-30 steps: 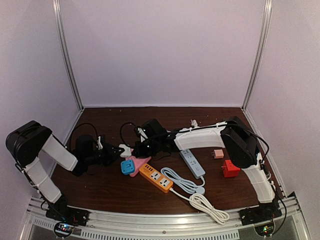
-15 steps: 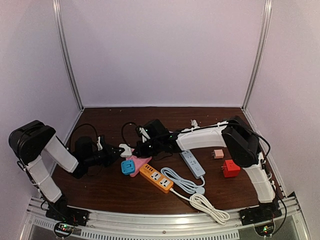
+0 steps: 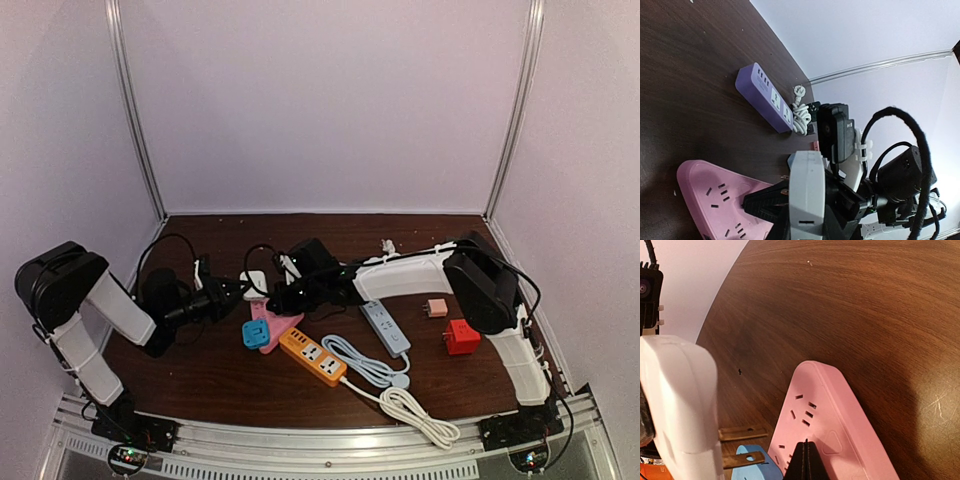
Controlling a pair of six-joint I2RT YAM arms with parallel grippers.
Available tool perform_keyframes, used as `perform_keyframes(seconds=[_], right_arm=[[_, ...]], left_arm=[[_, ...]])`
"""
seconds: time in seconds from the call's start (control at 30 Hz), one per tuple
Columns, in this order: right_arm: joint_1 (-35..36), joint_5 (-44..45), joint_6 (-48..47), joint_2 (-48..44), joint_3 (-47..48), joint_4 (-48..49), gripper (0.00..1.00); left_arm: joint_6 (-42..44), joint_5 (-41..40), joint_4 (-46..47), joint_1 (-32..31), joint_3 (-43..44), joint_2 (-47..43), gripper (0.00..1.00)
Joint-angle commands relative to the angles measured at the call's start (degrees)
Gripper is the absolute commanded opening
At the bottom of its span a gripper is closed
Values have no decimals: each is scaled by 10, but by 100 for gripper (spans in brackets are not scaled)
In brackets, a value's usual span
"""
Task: Pull the plug off the socket
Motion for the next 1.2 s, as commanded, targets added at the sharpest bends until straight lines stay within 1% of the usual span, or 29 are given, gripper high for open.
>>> perform_keyframes(seconds=[0.0, 0.03, 0.1, 0.17, 0.2, 0.27, 0.33, 0.43, 0.47, 0.6, 0.77, 0.93, 1.17], right_arm=[[-14, 31, -2, 16, -31, -111, 0], [-14, 29, -4, 12, -30, -111, 0], [-14, 29, -11, 3, -20, -118, 0], [-14, 29, -18, -2, -7, -127, 0], [-14, 29, -21, -5, 0, -131, 0], [-14, 30, -27, -11, 13, -138, 0], [-14, 32, -31, -17, 24, -146, 0], [-14, 43, -39, -29, 35, -157, 0], [-14, 46, -41, -33, 36, -160, 0], [-14, 52, -50, -44, 47, -175, 0], [-14, 50, -55, -56, 48, -181, 0], [-15, 52, -57, -66, 38, -182, 0], [-14, 48, -58, -72, 26, -179, 0]], left_arm=[[24, -10, -26, 2, -13, -32, 0], [37, -18, -62, 2, -10, -45, 0], [86, -43, -183, 3, 13, -87, 0], [148, -84, -346, 3, 51, -149, 0], [193, -108, -460, 2, 79, -172, 0], [248, -161, -611, 3, 134, -204, 0], [286, -220, -740, 3, 187, -215, 0], [319, -297, -881, 3, 255, -200, 0], [327, -336, -916, 1, 273, -190, 0], [346, -434, -1009, 0, 335, -146, 0], [363, -518, -1081, -1, 398, -83, 0], [372, -565, -1125, -4, 453, -1, 0], [378, -612, -1163, -9, 505, 69, 0]])
